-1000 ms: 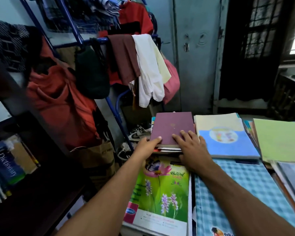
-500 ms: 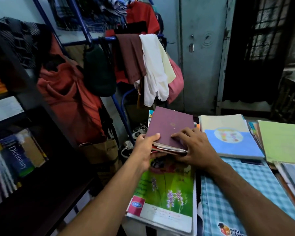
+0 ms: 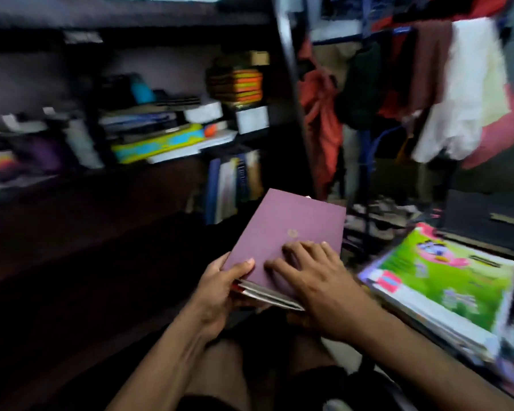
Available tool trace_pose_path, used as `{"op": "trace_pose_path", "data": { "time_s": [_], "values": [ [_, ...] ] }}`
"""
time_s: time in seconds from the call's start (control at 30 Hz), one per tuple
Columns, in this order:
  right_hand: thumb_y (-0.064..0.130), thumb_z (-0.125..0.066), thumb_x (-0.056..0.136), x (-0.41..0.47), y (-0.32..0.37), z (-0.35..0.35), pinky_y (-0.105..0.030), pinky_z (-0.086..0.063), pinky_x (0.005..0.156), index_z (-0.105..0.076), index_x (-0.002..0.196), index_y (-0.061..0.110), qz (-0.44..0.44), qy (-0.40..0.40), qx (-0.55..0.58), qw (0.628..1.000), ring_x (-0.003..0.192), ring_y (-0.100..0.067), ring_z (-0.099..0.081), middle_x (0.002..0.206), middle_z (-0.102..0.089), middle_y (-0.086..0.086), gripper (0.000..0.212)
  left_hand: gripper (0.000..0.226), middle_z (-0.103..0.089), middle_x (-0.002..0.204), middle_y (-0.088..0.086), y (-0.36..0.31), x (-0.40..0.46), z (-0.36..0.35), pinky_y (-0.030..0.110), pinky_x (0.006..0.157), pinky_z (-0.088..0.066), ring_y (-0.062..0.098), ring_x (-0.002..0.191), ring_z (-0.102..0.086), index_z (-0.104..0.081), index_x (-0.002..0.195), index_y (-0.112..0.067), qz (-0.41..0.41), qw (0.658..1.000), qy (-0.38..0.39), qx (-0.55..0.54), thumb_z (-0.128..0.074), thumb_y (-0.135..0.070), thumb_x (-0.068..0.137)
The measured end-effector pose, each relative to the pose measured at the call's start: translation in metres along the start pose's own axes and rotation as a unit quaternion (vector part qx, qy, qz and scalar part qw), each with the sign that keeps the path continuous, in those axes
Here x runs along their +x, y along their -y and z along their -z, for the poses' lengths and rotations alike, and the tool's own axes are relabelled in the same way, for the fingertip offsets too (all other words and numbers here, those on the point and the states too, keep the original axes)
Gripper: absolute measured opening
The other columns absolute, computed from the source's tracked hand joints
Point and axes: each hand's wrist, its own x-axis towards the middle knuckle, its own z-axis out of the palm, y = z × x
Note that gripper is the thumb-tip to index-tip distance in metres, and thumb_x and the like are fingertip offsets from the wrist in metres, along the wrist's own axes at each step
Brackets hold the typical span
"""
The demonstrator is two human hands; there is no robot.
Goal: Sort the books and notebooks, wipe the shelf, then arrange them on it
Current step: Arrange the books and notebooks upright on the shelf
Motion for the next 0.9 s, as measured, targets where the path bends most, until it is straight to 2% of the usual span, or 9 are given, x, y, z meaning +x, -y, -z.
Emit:
{"op": "trace_pose_path", "data": {
  "time_s": [0.17, 0.3, 0.5, 0.57, 0.6, 0.67, 0.7, 0.83, 0.9],
  "values": [
    [0.058, -0.070, 0.067, 0.080, 0.116, -0.049, -0.053, -0.046, 0.095, -0.039, 0.142, 0.033, 0.117, 0.006, 0.066, 0.991, 0.115, -0.033, -0.053, 0.136, -0.049, -0.008, 0.085, 0.021, -0.075, 0.095, 0.010, -0.014, -0.056, 0.133, 0.041, 0.067, -0.063, 0.022, 0.077, -0.072, -0.070, 0.114, -0.009, -0.023, 0.986, -0.163, 0.026, -0.064, -0.011, 0.094],
    [0.047, -0.057, 0.093, 0.136, 0.172, -0.077, -0.055, -0.023, 0.117, -0.014, 0.157, 0.045, 0.170, 0.095, 0.098, 0.976, 0.146, -0.025, -0.029, 0.163, -0.024, 0.002, 0.077, 0.022, -0.074, 0.101, 0.009, -0.005, -0.075, 0.205, 0.043, 0.068, -0.062, 0.021, 0.083, -0.073, -0.063, 0.121, -0.017, -0.003, 0.965, -0.260, 0.026, -0.061, -0.015, 0.100],
    [0.040, -0.056, 0.098, 0.154, 0.197, -0.103, -0.049, -0.041, 0.111, -0.012, 0.158, 0.043, 0.190, 0.146, 0.134, 0.962, 0.153, -0.026, -0.014, 0.169, -0.010, 0.003, 0.075, 0.033, -0.071, 0.110, 0.004, 0.012, -0.083, 0.230, 0.032, 0.062, -0.060, 0.020, 0.087, -0.072, -0.056, 0.130, -0.026, 0.044, 0.936, -0.326, 0.126, -0.065, -0.032, 0.099],
    [0.038, -0.056, 0.098, 0.153, 0.192, -0.105, -0.050, -0.039, 0.113, -0.013, 0.158, 0.042, 0.181, 0.147, 0.131, 0.964, 0.154, -0.025, -0.012, 0.169, -0.008, 0.003, 0.074, 0.040, -0.066, 0.119, 0.002, 0.012, -0.077, 0.228, 0.034, 0.069, -0.060, 0.020, 0.097, -0.069, -0.059, 0.128, -0.031, 0.048, 0.906, -0.354, 0.228, -0.069, -0.046, 0.092],
    [0.037, -0.056, 0.098, 0.152, 0.187, -0.104, -0.053, -0.036, 0.115, -0.013, 0.158, 0.042, 0.175, 0.156, 0.128, 0.964, 0.155, -0.024, -0.011, 0.169, -0.007, 0.004, 0.074, 0.046, -0.059, 0.128, 0.004, 0.012, -0.074, 0.225, 0.037, 0.081, -0.060, 0.023, 0.108, -0.064, -0.059, 0.129, -0.035, 0.057, 0.885, -0.363, 0.286, -0.070, -0.053, 0.088],
    [0.035, -0.057, 0.098, 0.151, 0.175, -0.102, -0.059, -0.026, 0.118, -0.014, 0.157, 0.041, 0.160, 0.173, 0.124, 0.964, 0.155, -0.022, -0.007, 0.169, -0.005, 0.006, 0.074, 0.065, -0.041, 0.141, 0.009, 0.014, -0.068, 0.217, 0.042, 0.106, -0.046, 0.031, 0.131, -0.044, -0.050, 0.143, -0.036, 0.101, 0.829, -0.358, 0.418, -0.063, -0.065, 0.086],
    [0.036, -0.059, 0.097, 0.149, 0.169, -0.101, -0.063, -0.019, 0.119, -0.014, 0.157, 0.041, 0.158, 0.183, 0.117, 0.963, 0.156, -0.020, -0.005, 0.170, -0.004, 0.007, 0.076, 0.075, -0.036, 0.144, 0.012, 0.015, -0.067, 0.210, 0.045, 0.110, -0.039, 0.034, 0.136, -0.035, -0.041, 0.150, -0.032, 0.124, 0.801, -0.351, 0.470, -0.058, -0.070, 0.087],
    [0.066, -0.059, 0.087, 0.143, 0.166, -0.103, -0.070, 0.012, 0.115, -0.002, 0.160, 0.038, 0.173, 0.182, 0.075, 0.965, 0.156, -0.022, -0.004, 0.170, -0.004, 0.005, 0.097, 0.087, -0.028, 0.153, 0.009, 0.021, -0.071, 0.197, 0.048, 0.111, -0.032, 0.031, 0.139, -0.027, -0.040, 0.150, -0.021, 0.114, 0.694, -0.368, 0.608, -0.045, -0.080, 0.087],
    [0.075, -0.053, 0.085, 0.144, 0.170, -0.103, -0.064, 0.011, 0.119, -0.001, 0.161, 0.037, 0.160, 0.199, 0.108, 0.961, 0.157, -0.027, -0.001, 0.170, -0.002, 0.002, 0.100, 0.084, -0.030, 0.151, 0.004, 0.024, -0.071, 0.196, 0.046, 0.110, -0.031, 0.028, 0.136, -0.032, -0.044, 0.148, -0.022, 0.085, 0.679, -0.377, 0.625, -0.046, -0.079, 0.087]
  ]
}}
